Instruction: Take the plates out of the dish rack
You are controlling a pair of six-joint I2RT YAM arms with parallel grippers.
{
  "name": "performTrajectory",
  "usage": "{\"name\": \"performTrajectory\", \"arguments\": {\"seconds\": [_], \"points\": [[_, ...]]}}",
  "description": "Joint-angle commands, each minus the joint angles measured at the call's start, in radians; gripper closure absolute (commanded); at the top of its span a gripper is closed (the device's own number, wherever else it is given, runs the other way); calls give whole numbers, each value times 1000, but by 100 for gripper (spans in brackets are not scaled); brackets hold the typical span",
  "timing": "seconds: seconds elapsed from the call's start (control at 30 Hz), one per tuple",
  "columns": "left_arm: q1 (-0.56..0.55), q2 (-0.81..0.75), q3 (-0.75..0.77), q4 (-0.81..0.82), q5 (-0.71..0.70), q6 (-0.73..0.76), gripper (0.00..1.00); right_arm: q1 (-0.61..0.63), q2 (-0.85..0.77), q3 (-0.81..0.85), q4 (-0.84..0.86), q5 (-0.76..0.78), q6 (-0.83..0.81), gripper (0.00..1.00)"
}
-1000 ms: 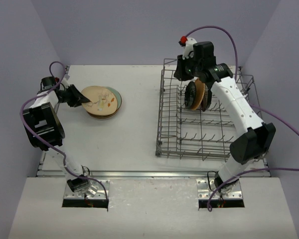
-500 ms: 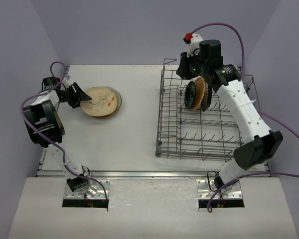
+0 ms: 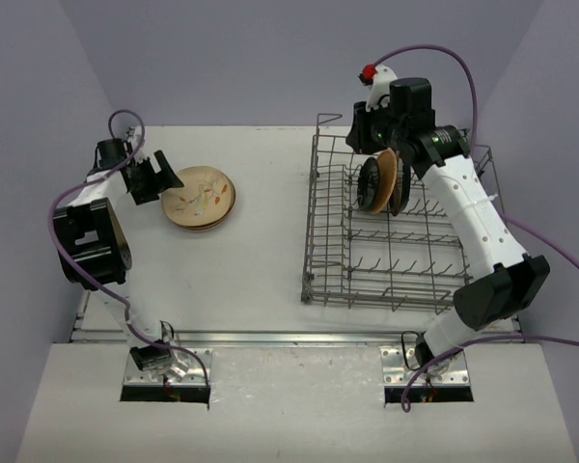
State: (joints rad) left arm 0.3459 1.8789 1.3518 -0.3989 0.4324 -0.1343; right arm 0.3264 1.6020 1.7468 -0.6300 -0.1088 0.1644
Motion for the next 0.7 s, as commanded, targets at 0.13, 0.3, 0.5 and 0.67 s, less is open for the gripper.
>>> {"name": "performTrajectory", "arguments": {"seconds": [0.13, 0.3, 0.5, 0.67], "points": [[-22, -117, -2, 50, -115, 30, 14, -23, -53, -5, 28, 126, -49, 75], [-29, -330, -15, 103, -231, 66, 14, -109, -71, -25, 28, 246, -27, 75], [-122, -510, 10, 108, -427, 213, 13, -185, -48, -92, 27, 403, -26, 64], [-146, -546, -9, 94, -426, 221, 13, -185, 22, -73, -42, 410, 18, 57]]}}
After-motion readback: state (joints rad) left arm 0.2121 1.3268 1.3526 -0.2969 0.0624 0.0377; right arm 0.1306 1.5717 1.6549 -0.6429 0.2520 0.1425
